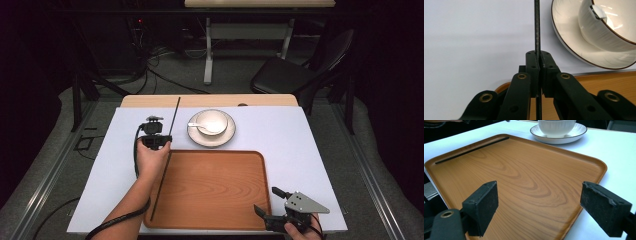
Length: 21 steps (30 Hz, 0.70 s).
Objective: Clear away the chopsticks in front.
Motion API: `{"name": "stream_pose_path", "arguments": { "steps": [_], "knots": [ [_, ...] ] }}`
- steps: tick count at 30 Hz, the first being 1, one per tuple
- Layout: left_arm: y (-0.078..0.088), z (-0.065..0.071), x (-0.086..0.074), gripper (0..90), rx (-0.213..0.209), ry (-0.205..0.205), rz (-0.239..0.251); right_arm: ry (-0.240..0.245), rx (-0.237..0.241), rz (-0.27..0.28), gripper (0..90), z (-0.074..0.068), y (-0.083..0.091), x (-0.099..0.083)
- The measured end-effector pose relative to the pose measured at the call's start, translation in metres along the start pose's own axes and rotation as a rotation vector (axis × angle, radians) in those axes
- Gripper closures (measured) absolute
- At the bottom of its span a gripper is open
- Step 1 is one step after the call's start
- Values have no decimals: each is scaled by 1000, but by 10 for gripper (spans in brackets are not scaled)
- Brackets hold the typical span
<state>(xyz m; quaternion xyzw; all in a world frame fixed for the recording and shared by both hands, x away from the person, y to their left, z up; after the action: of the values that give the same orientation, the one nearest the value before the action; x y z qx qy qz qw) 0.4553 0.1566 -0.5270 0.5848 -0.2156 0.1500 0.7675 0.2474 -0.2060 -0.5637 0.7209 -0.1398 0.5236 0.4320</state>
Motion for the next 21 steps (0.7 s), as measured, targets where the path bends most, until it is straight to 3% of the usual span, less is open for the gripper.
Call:
{"name": "stream_pose_path", "arguments": {
  "steps": [5, 12, 17, 21],
  "knots": [
    [25, -18, -9, 863, -10, 5, 40, -3, -3, -2, 145, 0, 0, 0],
    [50, -24, -25, 863, -33, -27, 59, -1, -5, -3, 145, -1, -1, 0],
    [70, -27, -44, 863, -41, -71, 72, 3, -6, -6, 145, -1, -1, 0],
    [84, -29, -61, 863, -56, -83, 77, 1, -8, -4, 144, -1, -1, 0]
  ]
}}
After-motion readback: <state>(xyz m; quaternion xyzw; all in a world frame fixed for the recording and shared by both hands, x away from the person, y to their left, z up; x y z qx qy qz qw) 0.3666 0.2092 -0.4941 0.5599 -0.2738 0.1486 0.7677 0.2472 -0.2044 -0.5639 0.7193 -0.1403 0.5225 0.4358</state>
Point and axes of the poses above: each handheld gripper's, and its own axes: y roughly backward along the jaws, x roughly out of its top, z roughly to its right, the point moved 5 cm from there along -y, roughly forward along the jaws, and after that the axes turned 7 degrees about -z, right-handed, at the moved point
